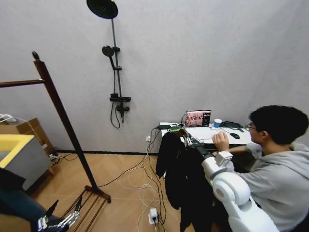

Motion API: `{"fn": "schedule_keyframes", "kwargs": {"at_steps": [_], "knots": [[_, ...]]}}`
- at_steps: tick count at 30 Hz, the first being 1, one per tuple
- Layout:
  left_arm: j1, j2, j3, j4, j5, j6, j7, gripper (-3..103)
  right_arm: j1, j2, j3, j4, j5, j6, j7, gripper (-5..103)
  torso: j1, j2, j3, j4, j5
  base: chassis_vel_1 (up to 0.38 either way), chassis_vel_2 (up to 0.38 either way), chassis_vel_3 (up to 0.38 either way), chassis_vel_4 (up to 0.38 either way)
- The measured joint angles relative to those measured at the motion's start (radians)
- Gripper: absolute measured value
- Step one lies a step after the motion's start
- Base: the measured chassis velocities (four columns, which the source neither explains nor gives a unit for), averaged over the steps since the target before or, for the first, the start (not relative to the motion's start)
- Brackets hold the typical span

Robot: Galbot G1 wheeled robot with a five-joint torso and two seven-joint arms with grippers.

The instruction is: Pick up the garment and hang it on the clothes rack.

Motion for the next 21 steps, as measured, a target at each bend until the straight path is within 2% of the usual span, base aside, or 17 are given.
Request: {"fn": "schedule_keyframes", "kwargs": {"at_steps": [21], "knots": [[0.000,0.000,0.000,0.000,0.000,0.000,0.000,100,-0.064,0.011,-0.010,0.067,-0.023,0.000,-0.036,10,0.000,0.000,0.000,0.0000,0.0002,0.090,0.161,0.171,0.087]]}}
